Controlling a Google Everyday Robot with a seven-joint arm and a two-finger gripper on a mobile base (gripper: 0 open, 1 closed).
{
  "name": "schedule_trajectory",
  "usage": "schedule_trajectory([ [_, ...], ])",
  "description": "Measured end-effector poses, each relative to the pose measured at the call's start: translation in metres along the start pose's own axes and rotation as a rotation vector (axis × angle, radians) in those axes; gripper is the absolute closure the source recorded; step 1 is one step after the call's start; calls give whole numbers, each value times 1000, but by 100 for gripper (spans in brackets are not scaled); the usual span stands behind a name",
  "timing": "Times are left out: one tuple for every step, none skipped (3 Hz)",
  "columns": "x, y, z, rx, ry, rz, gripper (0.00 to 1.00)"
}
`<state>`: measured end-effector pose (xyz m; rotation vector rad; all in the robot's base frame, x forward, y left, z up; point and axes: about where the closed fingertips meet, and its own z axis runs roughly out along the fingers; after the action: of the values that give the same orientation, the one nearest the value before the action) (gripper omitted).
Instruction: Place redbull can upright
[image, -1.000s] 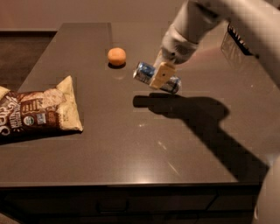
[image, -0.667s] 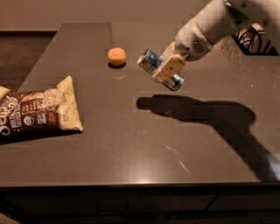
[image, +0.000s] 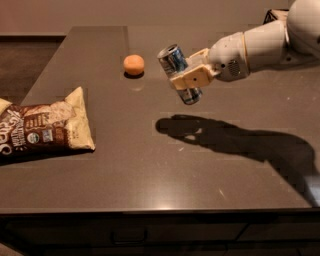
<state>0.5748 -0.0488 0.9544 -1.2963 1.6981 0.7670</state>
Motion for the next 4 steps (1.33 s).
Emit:
schedule_trajectory([
  [-1,1,14,49,-142,20,100],
  [-1,0,28,70,-264,31,100],
  [4,0,37,75,-349,40,100],
  [12,2,43,73,-401,58,100],
])
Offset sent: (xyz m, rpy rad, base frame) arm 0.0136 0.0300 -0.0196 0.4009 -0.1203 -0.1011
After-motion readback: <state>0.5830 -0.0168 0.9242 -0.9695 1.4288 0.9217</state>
